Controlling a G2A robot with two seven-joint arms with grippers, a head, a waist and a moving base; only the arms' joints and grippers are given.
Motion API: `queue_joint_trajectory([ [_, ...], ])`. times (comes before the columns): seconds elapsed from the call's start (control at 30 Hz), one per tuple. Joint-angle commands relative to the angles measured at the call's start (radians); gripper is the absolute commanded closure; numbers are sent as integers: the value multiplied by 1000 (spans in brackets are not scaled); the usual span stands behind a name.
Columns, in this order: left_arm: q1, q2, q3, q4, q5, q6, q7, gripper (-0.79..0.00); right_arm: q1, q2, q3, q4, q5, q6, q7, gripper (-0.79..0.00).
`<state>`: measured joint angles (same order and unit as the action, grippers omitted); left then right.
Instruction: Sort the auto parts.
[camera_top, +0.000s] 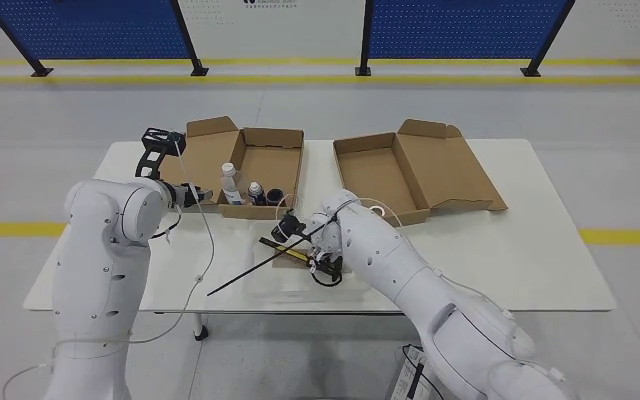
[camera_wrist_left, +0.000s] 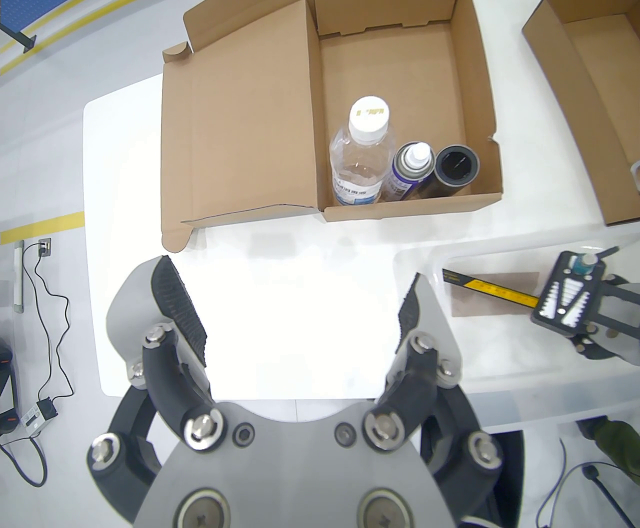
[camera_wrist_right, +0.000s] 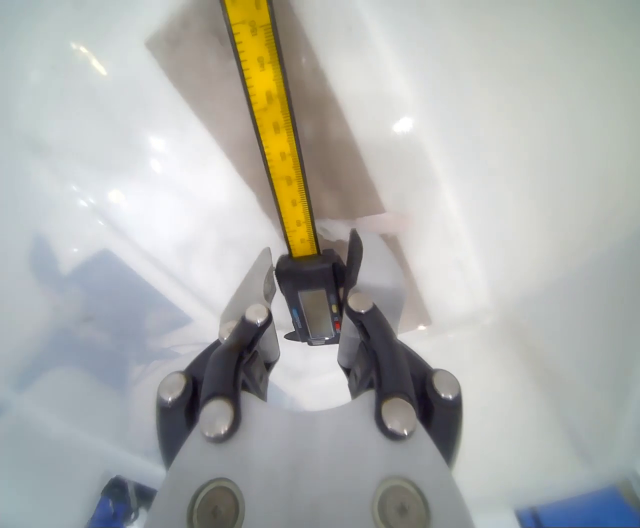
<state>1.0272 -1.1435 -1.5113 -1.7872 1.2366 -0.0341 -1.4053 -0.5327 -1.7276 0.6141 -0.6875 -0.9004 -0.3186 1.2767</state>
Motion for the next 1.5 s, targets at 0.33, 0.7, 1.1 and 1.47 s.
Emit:
queue_joint_trajectory([
  [0.33,0,0,0,0,0,0,0,-785,-54,43,87,-185,66,-5,21,0],
  [0.7,0,0,0,0,0,0,0,-785,-167,113,233,-406,169,-28,97,0],
  [1.1,0,0,0,0,0,0,0,-785,-270,179,378,-572,279,-58,155,0],
  [1.47,35,5,-29,-3,6,7,52,-785,-315,215,469,-634,440,-96,118,0],
])
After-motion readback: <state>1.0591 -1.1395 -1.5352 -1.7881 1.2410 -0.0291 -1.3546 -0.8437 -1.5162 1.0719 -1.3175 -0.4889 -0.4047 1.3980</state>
